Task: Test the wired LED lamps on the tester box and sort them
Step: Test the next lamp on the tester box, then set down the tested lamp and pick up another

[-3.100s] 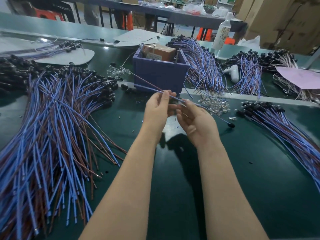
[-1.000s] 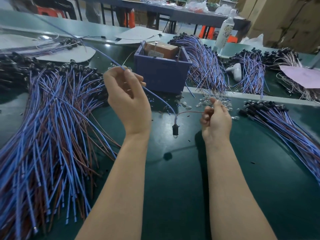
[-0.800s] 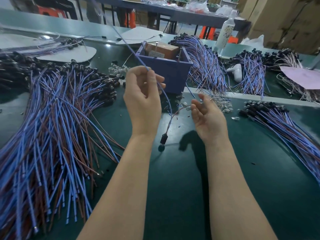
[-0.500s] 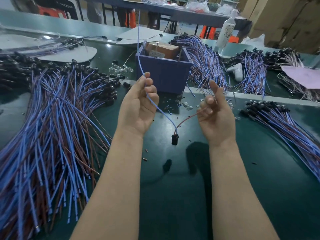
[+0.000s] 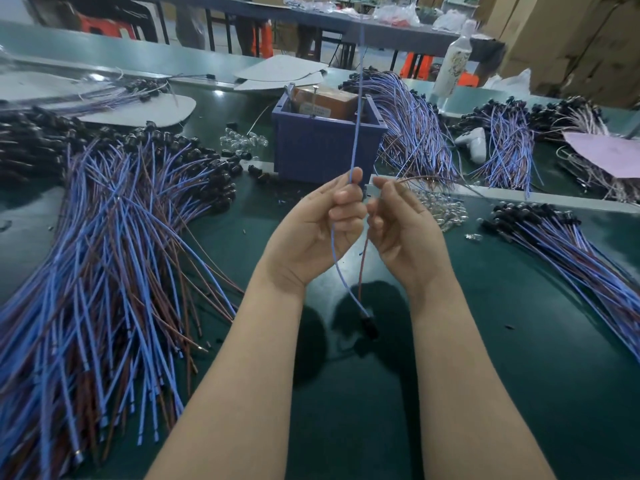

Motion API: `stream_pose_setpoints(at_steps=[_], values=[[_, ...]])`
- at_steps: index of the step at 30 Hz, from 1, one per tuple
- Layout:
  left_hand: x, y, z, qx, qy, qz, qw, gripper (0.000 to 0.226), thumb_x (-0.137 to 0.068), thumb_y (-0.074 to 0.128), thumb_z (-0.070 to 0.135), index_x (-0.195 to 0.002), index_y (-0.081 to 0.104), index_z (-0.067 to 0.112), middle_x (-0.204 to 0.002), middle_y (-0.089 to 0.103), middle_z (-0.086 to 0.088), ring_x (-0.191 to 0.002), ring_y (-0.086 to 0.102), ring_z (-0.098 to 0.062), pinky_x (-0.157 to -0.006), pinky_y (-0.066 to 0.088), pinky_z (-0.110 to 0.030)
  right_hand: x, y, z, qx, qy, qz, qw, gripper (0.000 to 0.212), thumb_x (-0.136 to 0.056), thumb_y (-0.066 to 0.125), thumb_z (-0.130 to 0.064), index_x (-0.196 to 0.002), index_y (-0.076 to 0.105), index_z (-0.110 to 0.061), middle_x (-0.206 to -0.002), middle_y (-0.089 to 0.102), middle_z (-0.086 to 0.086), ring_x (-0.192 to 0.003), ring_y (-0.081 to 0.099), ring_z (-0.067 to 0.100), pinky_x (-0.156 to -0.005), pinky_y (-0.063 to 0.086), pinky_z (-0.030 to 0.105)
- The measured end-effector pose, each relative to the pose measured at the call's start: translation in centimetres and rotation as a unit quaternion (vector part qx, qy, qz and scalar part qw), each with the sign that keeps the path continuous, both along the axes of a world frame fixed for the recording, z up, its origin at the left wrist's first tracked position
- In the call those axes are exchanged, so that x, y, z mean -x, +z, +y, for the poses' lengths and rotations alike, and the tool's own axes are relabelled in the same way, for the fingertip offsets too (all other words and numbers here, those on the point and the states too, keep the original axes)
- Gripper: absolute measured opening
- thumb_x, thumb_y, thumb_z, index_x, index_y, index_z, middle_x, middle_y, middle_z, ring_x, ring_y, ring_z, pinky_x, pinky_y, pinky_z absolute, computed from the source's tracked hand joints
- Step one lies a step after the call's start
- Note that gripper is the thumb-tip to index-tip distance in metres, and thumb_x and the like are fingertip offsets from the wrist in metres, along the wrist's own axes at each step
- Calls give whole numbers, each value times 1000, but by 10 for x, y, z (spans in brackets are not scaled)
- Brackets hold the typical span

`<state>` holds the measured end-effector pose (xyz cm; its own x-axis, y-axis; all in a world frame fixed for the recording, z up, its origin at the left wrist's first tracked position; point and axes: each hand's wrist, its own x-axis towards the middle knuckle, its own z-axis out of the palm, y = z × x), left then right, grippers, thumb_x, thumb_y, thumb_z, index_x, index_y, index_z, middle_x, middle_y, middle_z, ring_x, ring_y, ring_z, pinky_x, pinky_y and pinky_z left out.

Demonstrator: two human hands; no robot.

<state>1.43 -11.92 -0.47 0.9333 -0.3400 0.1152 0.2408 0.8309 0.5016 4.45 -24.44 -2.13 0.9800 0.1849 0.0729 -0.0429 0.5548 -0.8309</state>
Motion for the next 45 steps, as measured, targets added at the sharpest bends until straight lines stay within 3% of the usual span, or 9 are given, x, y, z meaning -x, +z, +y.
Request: stream_pose_setpoints(at_steps=[4, 9, 12, 17, 20, 27, 37, 41, 45], values=[[2, -1, 6, 80, -70, -70, 992, 18, -88, 47, 4, -87, 64, 0, -57, 50, 2, -48, 29, -4, -44, 38, -13, 0, -6, 7, 188, -64, -20, 980, 15, -95, 53, -12, -87, 65, -14, -53, 60, -8, -45, 47, 2, -47, 40, 12], [-4, -3, 24, 156, -68, -48, 984, 13, -90, 47, 0, -95, 60, -1, -62, 51, -2, -50, 35, -7, -48, 37, -15, -4, -6, -1, 202, -183, -5, 962, 14, -93, 57, -12, -82, 64, -12, -47, 56, -6, -39, 41, 3, -42, 35, 14], [-19, -11, 24, -17, 162, 71, 984, 18, -97, 39, 5, -92, 56, 9, -58, 49, 6, -40, 38, -1, -40, 33, -11, -3, -7, -4, 179, -209, 9, 961, 15, -95, 54, -13, -85, 65, -13, -44, 51, -8, -39, 42, 1, -39, 33, 12], [-30, -32, 21, -306, 382, 204, 848, 21, -99, 40, 5, -89, 57, 11, -72, 54, 2, -51, 43, -3, -43, 38, -13, 0, -7, 4, 223, -233, -40, 946, 11, -96, 52, -13, -98, 63, -12, -47, 50, -8, -44, 44, 3, -43, 35, 14], [-27, -32, 18, -372, 403, 120, 828, 19, -98, 44, 8, -95, 59, 18, -76, 59, 5, -56, 50, -2, -50, 43, -13, 6, -4, 10, 237, -219, -108, 940, 12, -96, 52, -12, -101, 62, -17, -52, 55, -4, -42, 44, 7, -43, 37, 17], [-17, -18, 3, -363, 348, -62, 862, 17, -99, 45, 7, -103, 60, 16, -67, 62, 2, -55, 60, -4, -57, 52, -18, 11, 9, 7, -7, -1, -57, 998, 19, -99, 44, -13, -93, 63, -11, -69, 69, 4, -51, 58, 8, -51, 49, 15], [-26, -36, 1, -533, 364, 11, 764, 18, -99, 39, 7, -92, 53, 15, -76, 58, 4, -59, 60, -5, -54, 50, -18, -2, -6, 18, 223, -157, 68, 960, 19, -98, 31, -5, -93, 48, -11, -64, 55, 7, -34, 46, 5, -38, 38, 15], [-25, -39, 0, -566, 363, 32, 739, 21, -98, 39, 9, -86, 52, 21, -81, 57, 5, -66, 61, -9, -61, 49, -20, -1, -14, 17, 346, -206, -27, 915, 17, -101, 40, -24, -87, 50, -23, -46, 53, -8, -39, 44, 5, -43, 39, 20], [-24, -38, 3, -597, 384, 51, 703, 15, -94, 40, 14, -87, 53, 18, -88, 62, -2, -83, 63, -23, -68, 47, -30, 0, -16, 15, 400, -251, -81, 878, 14, -98, 44, -16, -98, 53, -26, -62, 62, -8, -55, 53, 9, -61, 48, 28]])
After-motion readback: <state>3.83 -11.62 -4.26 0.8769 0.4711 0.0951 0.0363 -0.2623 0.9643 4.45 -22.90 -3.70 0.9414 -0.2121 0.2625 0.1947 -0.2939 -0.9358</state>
